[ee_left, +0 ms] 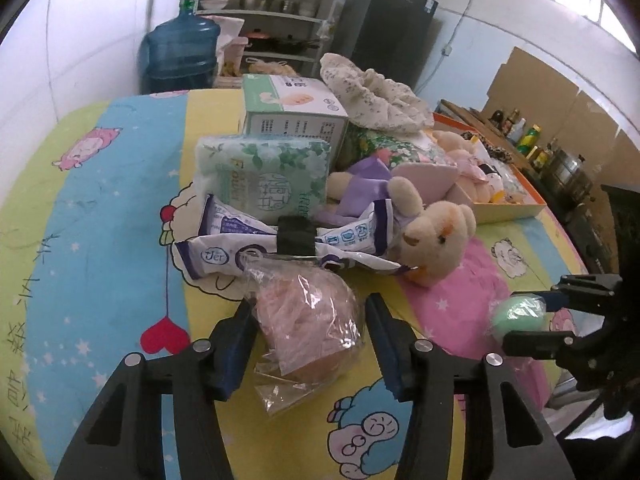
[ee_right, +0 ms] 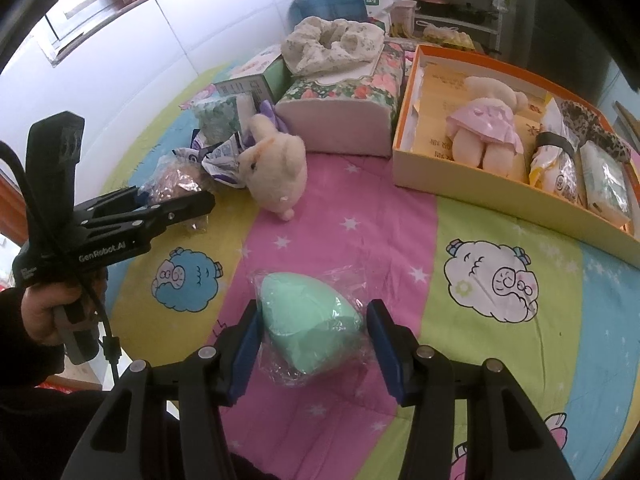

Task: Organize soft objects
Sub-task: 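Grasp the clear bag with pink contents with the left tool while the right tool holds the sponge, then carry the clear bag and the sponge over the gold box with both tools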

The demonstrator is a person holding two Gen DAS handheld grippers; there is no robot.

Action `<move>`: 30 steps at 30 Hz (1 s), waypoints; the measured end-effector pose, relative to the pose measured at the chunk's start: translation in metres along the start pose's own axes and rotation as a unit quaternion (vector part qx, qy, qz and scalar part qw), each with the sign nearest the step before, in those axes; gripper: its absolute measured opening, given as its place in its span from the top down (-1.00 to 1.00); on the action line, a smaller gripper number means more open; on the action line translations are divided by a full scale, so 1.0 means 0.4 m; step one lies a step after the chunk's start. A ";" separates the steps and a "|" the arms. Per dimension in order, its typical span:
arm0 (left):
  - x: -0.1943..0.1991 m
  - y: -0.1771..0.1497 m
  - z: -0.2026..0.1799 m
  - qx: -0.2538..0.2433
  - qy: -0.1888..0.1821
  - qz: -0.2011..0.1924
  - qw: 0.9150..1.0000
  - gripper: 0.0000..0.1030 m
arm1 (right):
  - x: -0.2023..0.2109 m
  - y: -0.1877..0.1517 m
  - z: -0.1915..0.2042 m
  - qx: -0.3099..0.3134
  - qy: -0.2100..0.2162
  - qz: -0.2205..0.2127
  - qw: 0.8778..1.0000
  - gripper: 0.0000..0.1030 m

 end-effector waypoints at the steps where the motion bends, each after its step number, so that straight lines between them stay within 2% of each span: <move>1: 0.004 -0.003 -0.002 -0.001 -0.002 -0.003 1.000 -0.06 | 0.001 0.002 0.001 -0.001 0.001 -0.001 1.000 -0.03; 8: 0.038 -0.016 0.007 0.004 -0.006 -0.009 1.000 -0.05 | 0.023 0.020 0.008 -0.005 0.009 -0.019 1.000 -0.03; 14: 0.089 -0.002 -0.001 -0.002 -0.010 -0.029 1.000 -0.05 | 0.047 0.043 0.011 -0.007 0.012 -0.034 0.999 -0.03; 24: 0.145 0.080 -0.081 -0.024 -0.030 -0.062 0.997 -0.05 | 0.118 0.086 0.009 -0.011 0.010 -0.083 0.996 -0.03; 30: 0.152 0.146 -0.123 -0.022 -0.050 -0.077 0.995 -0.05 | 0.181 0.107 -0.036 -0.023 -0.002 -0.116 0.993 -0.03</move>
Point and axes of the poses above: each gripper's, at about its wrist camera, not at the fingertips, and x roughly against the way its jaws point, z to its left, y to its top, the point moved 2 cm from there along -x, roughly the way its jaws point, and after that the axes turned 2 degrees about -y, right-handed, at the moved point
